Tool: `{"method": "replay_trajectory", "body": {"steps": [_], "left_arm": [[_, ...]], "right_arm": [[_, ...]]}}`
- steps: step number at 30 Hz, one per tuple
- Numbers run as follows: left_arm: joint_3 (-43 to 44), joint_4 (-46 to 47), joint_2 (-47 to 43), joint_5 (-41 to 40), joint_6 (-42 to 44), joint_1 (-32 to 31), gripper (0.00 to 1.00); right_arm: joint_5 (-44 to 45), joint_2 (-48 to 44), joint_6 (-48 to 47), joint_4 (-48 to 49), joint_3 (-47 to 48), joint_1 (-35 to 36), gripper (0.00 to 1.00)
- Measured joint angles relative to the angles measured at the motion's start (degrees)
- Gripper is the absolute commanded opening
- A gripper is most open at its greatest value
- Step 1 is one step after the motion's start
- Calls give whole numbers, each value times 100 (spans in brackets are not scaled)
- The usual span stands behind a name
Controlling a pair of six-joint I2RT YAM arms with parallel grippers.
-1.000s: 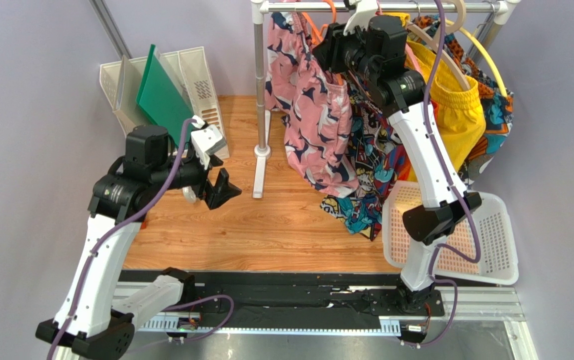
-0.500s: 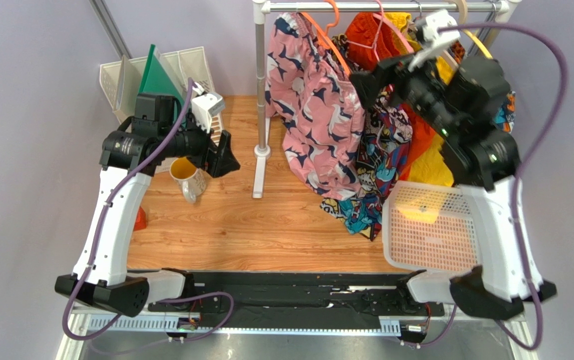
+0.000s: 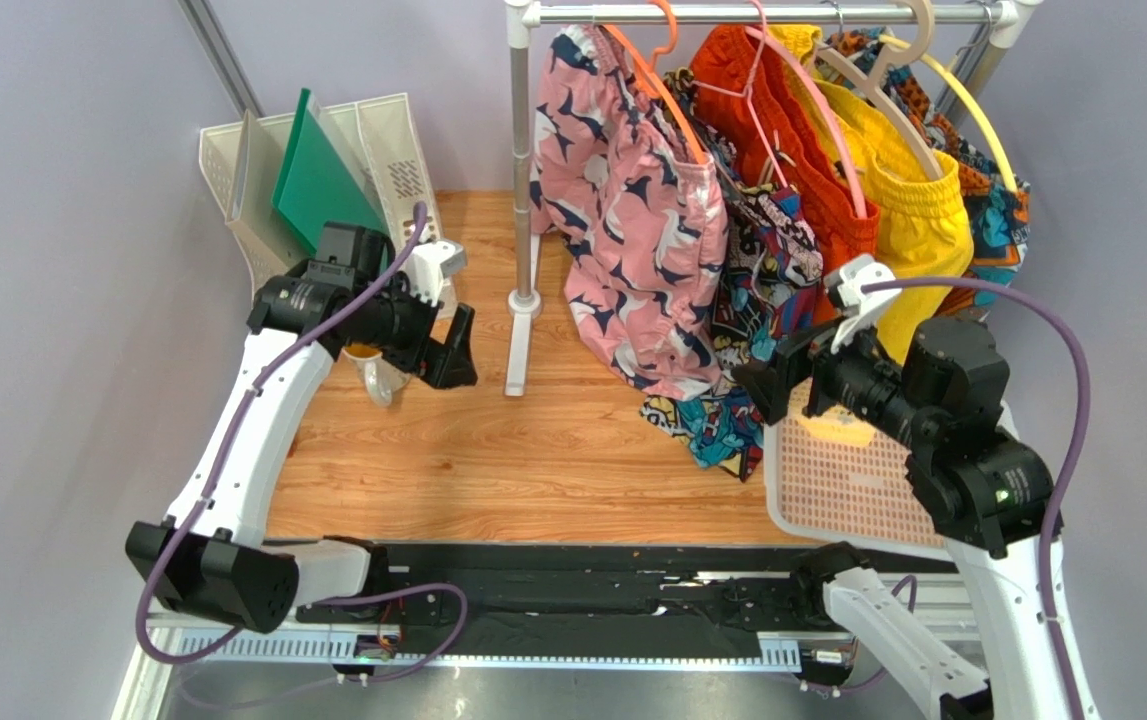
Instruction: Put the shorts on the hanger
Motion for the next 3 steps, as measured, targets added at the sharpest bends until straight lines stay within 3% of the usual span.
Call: {"method": "replay_trajectory", "body": {"steps": [3], "left_arm": [[-184, 4, -372, -122, 59, 0, 99]], "right_arm": [[-186, -367, -13, -122, -376, -256, 92]]}}
